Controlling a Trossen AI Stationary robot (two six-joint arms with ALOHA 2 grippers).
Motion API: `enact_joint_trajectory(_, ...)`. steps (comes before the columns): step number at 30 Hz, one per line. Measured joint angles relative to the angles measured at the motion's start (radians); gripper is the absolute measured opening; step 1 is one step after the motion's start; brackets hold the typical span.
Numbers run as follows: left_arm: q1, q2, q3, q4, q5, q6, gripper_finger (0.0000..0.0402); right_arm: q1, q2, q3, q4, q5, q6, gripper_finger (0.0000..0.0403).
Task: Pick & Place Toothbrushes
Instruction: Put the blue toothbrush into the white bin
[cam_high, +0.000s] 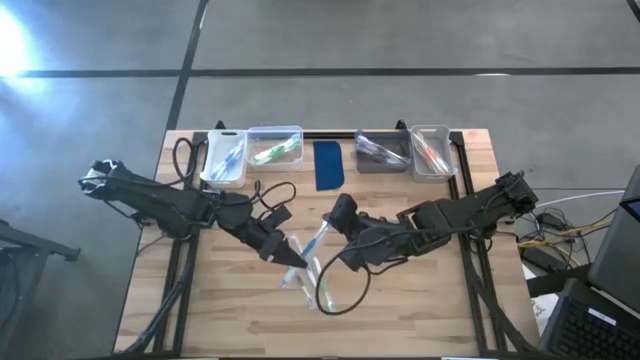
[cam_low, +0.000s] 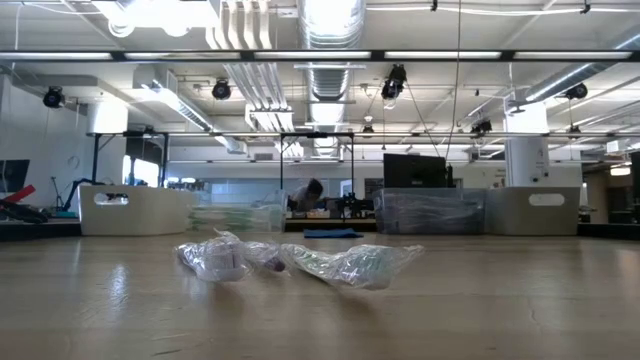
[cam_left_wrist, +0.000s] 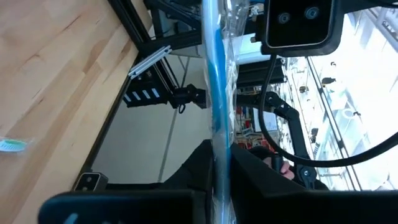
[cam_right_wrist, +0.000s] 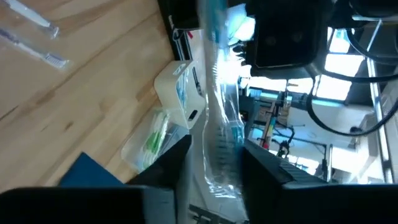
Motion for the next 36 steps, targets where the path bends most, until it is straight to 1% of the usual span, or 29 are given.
enact_joint_trajectory(3,0.002,0.0,0.0,0.0,-0.003,0.018,0.003,0.0,-0.004,-0.001,0.003,0.012,0.062,0.0128)
enact_joint_trajectory(7,0.008,-0.002,0.0,-0.001,-0.028,0.069,0.0031,0.0,-0.029,-0.002,-0.053,0.09,0.276,0.0161)
enact_joint_trajectory(9,0.016,-0.008,0.0,-0.002,-0.035,0.097,0.0033,0.0,-0.055,-0.002,-0.122,0.141,0.442,0.0175)
enact_joint_trajectory(11,0.031,-0.015,0.0,-0.007,-0.035,0.125,0.0033,-0.003,-0.086,-0.002,-0.215,0.187,0.643,0.0186)
enact_joint_trajectory(14,0.064,-0.032,0.0,-0.052,-0.037,0.17,0.0031,-0.016,-0.133,-0.002,-0.394,0.197,0.954,0.0196)
enact_joint_trajectory(17,0.112,-0.066,0.0,-0.151,-0.038,0.218,0.0031,-0.03,-0.177,-0.002,-0.596,0.198,1.225,0.0198)
enact_joint_trajectory(20,0.179,-0.109,0.003,-0.296,-0.048,0.285,0.003,-0.043,-0.214,-0.002,-0.764,0.199,1.399,0.0192)
enact_joint_trajectory(22,0.23,-0.14,0.004,-0.413,-0.066,0.333,0.003,-0.05,-0.239,-0.009,-0.793,0.199,1.443,0.0186)
enact_joint_trajectory(25,0.317,-0.186,0.015,-0.574,-0.099,0.407,0.003,-0.06,-0.288,-0.036,-0.761,0.198,1.413,0.0176)
enact_joint_trajectory(29,0.451,-0.235,0.03,-0.757,-0.132,0.481,0.0032,-0.088,-0.341,-0.064,-0.76,0.219,1.392,0.0162)
enact_joint_trajectory(34,0.614,-0.252,0.066,-0.97,-0.141,0.588,0.0032,-0.136,-0.39,-0.08,-0.763,0.219,1.387,0.0147)
enact_joint_trajectory(36,0.67,-0.248,0.083,-1.061,-0.16,0.645,0.0033,-0.151,-0.411,-0.083,-0.767,0.219,1.384,0.0142)
